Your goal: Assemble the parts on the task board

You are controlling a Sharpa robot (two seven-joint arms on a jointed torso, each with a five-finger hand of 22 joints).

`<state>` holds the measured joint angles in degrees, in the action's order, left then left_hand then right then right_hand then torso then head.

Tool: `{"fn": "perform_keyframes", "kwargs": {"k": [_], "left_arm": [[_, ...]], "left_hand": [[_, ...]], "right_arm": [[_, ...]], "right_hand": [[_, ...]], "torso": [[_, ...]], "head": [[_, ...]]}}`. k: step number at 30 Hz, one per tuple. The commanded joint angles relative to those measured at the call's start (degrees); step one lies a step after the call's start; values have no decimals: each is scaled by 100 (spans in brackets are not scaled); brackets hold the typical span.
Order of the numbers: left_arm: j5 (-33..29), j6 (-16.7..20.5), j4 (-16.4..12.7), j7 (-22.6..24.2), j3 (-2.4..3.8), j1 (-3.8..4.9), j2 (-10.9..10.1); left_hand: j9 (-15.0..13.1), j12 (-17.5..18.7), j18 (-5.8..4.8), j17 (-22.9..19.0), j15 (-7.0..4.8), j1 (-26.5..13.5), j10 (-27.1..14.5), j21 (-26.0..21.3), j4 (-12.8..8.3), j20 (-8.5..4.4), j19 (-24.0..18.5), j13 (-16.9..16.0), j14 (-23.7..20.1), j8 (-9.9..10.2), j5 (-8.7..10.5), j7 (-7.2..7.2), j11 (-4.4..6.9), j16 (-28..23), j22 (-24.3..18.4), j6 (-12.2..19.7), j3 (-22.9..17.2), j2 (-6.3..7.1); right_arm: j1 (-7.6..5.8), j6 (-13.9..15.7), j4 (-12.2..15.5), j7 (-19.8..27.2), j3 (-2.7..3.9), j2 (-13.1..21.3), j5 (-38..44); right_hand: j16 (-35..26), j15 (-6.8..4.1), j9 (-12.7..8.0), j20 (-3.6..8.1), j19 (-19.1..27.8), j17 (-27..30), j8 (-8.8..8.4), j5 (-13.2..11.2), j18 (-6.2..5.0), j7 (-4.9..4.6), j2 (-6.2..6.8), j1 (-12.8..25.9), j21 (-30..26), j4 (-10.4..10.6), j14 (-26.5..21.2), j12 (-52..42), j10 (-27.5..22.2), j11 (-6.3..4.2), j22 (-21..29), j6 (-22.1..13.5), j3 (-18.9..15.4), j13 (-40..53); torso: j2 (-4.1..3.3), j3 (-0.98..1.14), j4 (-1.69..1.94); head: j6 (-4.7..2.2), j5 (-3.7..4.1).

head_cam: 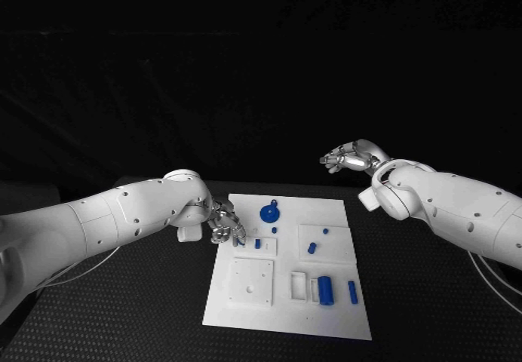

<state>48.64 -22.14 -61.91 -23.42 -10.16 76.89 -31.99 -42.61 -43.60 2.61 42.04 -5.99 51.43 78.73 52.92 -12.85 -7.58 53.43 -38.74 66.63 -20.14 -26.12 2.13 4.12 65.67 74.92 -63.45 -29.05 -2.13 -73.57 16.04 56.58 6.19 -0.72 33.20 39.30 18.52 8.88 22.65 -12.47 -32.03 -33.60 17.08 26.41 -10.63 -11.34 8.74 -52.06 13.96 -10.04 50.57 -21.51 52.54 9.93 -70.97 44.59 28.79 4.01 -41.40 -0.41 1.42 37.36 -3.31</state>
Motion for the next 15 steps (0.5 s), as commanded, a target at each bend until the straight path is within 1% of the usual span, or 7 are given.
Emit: {"fn": "perform_keyframes", "kwargs": {"k": [1,3,6,11,15], "left_arm": [[316,-9,-45,18,4,12,28],[580,78,-101,36,3,12,32],[625,143,-138,28,2,12,45],[1077,398,-254,58,-5,9,61],[1213,556,-327,66,-9,6,61]], "left_hand": [[-8,-22,59,6,2,172,-40,31,-385,-367,-31,-8,-29,-20,31,-9,15,39,128,47,-411,-148],[-12,-24,59,7,2,172,-40,33,-384,-367,-30,-10,-28,-21,32,-10,16,41,128,46,-410,-149],[-19,-28,60,8,1,171,-37,37,-382,-368,-26,-12,-25,-23,30,-11,17,45,127,43,-408,-148],[-30,-33,62,8,-2,171,-34,44,-380,-369,-18,-16,-19,-25,21,-14,20,49,125,42,-407,-151],[-36,-35,62,7,-4,167,-33,47,-377,-369,-13,-17,-16,-26,19,-14,21,51,124,41,-405,-149]], "right_arm": [[1,-67,1,27,1,-6,3],[1,-66,-1,26,1,-6,3],[1,-66,0,27,1,-6,3],[3,-66,0,29,1,-13,3],[7,-66,1,30,1,-11,3]], "right_hand": [[-28,17,-10,-44,-8,-6,18,28,-83,-109,-51,0,-21,1,23,36,32,6,-7,-36,-17,-6],[-28,17,-10,-44,-9,-7,18,28,-84,-109,-51,0,-22,1,23,37,32,6,-8,-36,-17,-7],[-28,17,-11,-44,-9,-7,18,28,-84,-109,-51,0,-23,0,23,37,32,6,-9,-36,-17,-6],[-29,17,-11,-44,-9,-8,18,28,-85,-109,-51,-1,-25,-1,23,37,32,6,-10,-36,-17,-6],[-30,17,-12,-44,-9,-8,19,28,-85,-109,-52,-2,-26,-1,24,37,32,6,-11,-36,-17,-6]], "torso": [[-2,6,-1],[-1,4,0],[-1,3,2],[-1,4,9],[1,0,10]], "head": [[-9,1],[-8,4],[-2,0],[3,1],[8,4]]}}
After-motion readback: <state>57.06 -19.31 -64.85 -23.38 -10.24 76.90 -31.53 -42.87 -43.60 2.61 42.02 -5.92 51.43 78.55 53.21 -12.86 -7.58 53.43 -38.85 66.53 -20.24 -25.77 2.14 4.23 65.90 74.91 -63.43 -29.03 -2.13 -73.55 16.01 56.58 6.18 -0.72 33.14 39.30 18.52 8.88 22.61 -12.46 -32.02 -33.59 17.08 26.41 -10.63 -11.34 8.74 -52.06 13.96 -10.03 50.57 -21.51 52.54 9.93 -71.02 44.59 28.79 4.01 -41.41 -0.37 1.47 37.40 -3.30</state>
